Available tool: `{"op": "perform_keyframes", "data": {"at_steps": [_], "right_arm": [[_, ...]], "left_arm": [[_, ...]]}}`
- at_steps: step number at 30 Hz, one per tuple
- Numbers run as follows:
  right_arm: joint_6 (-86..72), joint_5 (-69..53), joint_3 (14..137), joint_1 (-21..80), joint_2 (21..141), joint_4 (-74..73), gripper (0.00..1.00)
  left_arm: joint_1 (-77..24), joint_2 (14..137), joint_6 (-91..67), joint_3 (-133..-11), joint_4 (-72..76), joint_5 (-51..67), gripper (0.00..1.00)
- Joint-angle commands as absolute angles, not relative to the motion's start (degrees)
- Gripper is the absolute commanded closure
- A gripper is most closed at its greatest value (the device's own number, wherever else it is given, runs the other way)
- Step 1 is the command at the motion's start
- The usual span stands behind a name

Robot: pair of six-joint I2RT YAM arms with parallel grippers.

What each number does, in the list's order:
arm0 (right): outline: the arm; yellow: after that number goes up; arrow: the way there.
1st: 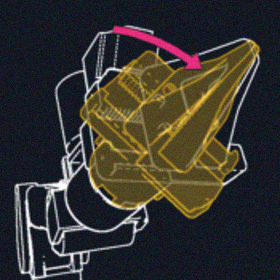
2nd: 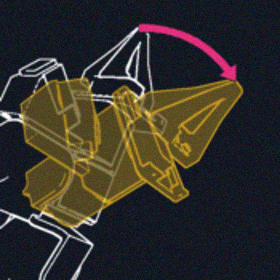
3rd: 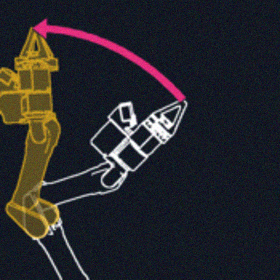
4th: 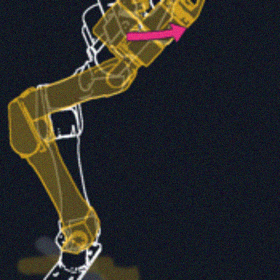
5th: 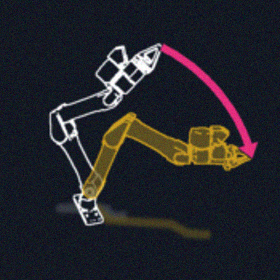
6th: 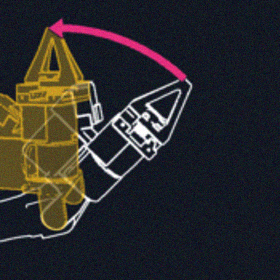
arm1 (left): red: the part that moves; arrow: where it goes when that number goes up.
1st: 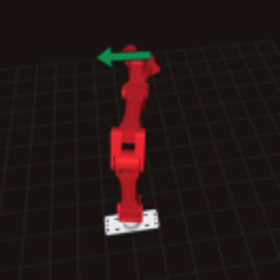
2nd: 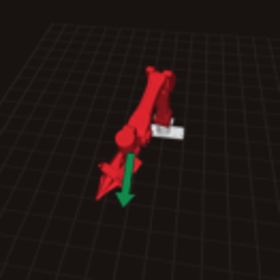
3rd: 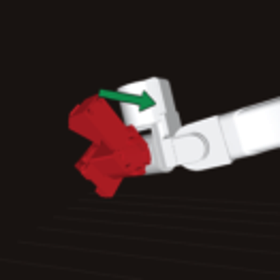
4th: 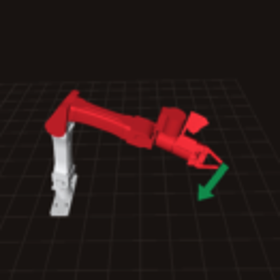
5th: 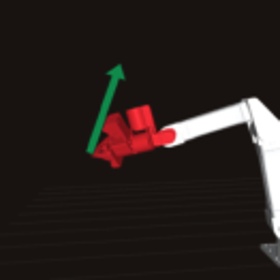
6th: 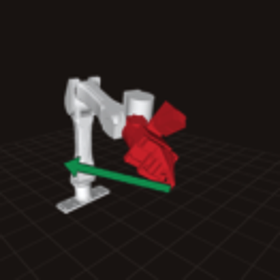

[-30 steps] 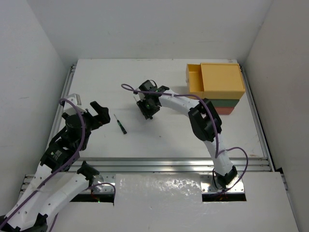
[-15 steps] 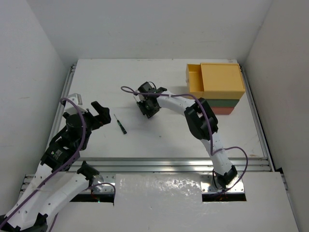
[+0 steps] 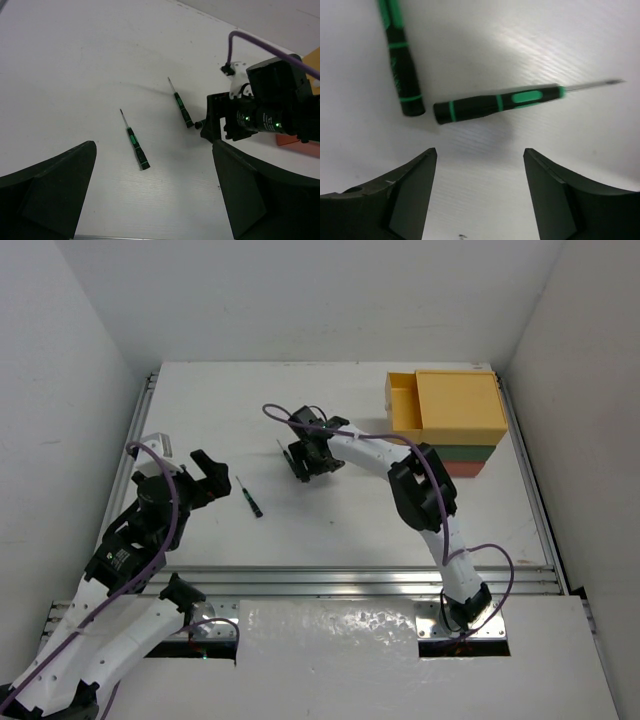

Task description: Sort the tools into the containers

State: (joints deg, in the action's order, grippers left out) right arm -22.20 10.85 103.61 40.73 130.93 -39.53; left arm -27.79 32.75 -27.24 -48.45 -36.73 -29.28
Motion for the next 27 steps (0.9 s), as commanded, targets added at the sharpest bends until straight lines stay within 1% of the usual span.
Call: {"op": "perform_keyframes", "data": {"at_steps": [1, 5, 10, 13, 15, 20, 21, 24, 25, 27], "right_arm": [[-36.3, 21.3, 105.8, 40.3, 126.6, -38.1, 0.3], [-46.0, 24.8, 107.8, 39.9, 129.1, -38.6, 0.31], [-56.1, 30.8, 107.5, 39.6, 131.5, -39.3, 0.33], [-58.5, 30.2, 108.6, 39.0, 133.9, -39.6, 0.35], [-59.4, 29.2, 109.9, 38.5, 135.2, -40.5, 0.39], [-61.6, 25.0, 104.5, 37.8, 135.2, -37.2, 0.45], [-62.3, 24.4, 103.7, 37.5, 134.9, -37.1, 0.63], [-63.1, 24.9, 99.6, 37.5, 132.4, -36.1, 0.95], [-62.8, 24.8, 98.2, 37.5, 131.4, -35.2, 0.99], [-60.9, 24.5, 94.8, 37.6, 128.0, -33.4, 1.0]], "left_arm": [[-28.3, 33.0, -26.7, -49.1, -34.9, -28.7, 0.0], [-28.3, 32.7, -26.7, -49.0, -34.9, -28.7, 0.0], [-28.4, 32.7, -26.5, -49.0, -34.8, -28.1, 0.0], [-28.4, 32.3, -26.3, -49.0, -34.6, -27.7, 0.0], [-28.4, 32.2, -26.2, -49.0, -34.5, -27.5, 0.0], [-28.4, 31.9, -26.0, -49.0, -34.3, -27.2, 0.0], [-28.4, 31.9, -26.0, -49.0, -34.3, -27.1, 0.0], [-28.5, 31.8, -25.9, -48.9, -34.3, -27.0, 0.0], [-28.5, 31.7, -25.9, -49.0, -34.3, -26.9, 0.0], [-28.5, 31.7, -25.9, -48.9, -34.2, -27.0, 0.0]]}}
